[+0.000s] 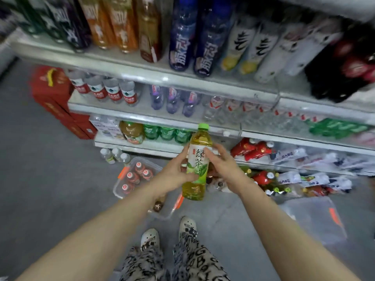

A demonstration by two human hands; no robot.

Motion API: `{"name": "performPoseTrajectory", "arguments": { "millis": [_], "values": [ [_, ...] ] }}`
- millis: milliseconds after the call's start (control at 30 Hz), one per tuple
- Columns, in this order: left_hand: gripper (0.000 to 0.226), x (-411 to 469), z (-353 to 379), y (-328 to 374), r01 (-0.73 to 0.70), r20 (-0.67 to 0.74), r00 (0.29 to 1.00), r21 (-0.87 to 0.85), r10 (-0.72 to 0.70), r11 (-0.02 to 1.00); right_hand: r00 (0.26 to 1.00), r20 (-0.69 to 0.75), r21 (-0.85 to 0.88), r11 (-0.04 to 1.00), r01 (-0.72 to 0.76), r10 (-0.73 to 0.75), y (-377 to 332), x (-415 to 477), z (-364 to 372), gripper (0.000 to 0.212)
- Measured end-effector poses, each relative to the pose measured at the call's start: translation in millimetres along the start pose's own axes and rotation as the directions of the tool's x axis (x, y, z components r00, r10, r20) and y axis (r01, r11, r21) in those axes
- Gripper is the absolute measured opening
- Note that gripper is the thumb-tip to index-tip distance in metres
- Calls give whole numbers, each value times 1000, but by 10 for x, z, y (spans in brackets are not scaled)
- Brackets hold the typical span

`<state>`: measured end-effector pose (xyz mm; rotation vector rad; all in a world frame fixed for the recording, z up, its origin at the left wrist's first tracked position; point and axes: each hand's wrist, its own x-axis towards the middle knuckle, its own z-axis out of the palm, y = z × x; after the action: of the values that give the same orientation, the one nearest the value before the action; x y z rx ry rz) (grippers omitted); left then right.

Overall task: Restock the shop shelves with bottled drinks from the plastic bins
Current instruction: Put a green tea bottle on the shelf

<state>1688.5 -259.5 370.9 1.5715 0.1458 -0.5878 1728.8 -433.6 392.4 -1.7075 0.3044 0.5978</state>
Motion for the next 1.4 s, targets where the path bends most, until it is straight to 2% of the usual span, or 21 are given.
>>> {"name": "performPoseTrajectory", "arguments": {
  "millis": [100, 200, 333, 500, 600, 667, 767, 900, 1033, 1133, 1200, 1300, 1400],
  "values": [
    [91, -73, 154, 281, -27, 31, 999, 46, 26, 999, 992, -118, 34, 998, 59, -55, -249, -291, -219, 30],
    [93, -117, 314, 533, -101, 110, 990, 143, 86, 985, 980, -189, 66, 995, 80, -67, -401, -576, -440, 40],
    [79, -125, 598, 834, -198, 212, 965, 204, 154, 959, 954, -290, 91, 991, 103, -72, -499, -939, -725, 51],
    [84, -137, 1047, 1167, -291, 354, 919, 307, 175, 906, 909, -415, 170, 977, 129, -48, -504, -1388, -1164, 43],
    [88, -122, 1398, 1326, -299, 413, 896, 297, 161, 907, 882, -469, 198, 968, 152, -42, -485, -1672, -1470, 35],
    [87, -118, 1678, 1428, -320, 466, 870, 280, 163, 905, 862, -505, 217, 961, 170, -38, -454, -1850, -1699, 40],
    [91, -82, 2158, 1575, -361, 522, 836, 289, 170, 887, 831, -555, 240, 950, 199, -34, -372, -2100, -2106, 52],
    [102, -8, 2925, 1721, -378, 563, 811, 290, 163, 879, 802, -597, 263, 938, 225, -25, -223, -2440, -2784, 45],
    [87, 29, 3849, 1822, -395, 610, 773, 253, 172, 883, 765, -644, 258, 938, 231, -11, -3, -2794, -3580, 42],
    [90, 72, 4538, 1923, -389, 636, 754, 234, 162, 891, 734, -678, 240, 939, 246, -19, 142, -3071, -4183, 46],
    [96, 96, 4964, 1997, -400, 642, 748, 233, 169, 886, 713, -701, 229, 939, 255, -22, 219, -3248, -4545, 43],
    [89, 120, 5548, 2083, -407, 666, 726, 215, 172, 888, 673, -739, 211, 941, 266, -24, 328, -3473, -5027, 36],
    [87, 145, 6049, 2142, -426, 686, 706, 210, 177, 880, 645, -763, 206, 937, 282, -27, 456, -3660, -5441, 20]
  ]
}}
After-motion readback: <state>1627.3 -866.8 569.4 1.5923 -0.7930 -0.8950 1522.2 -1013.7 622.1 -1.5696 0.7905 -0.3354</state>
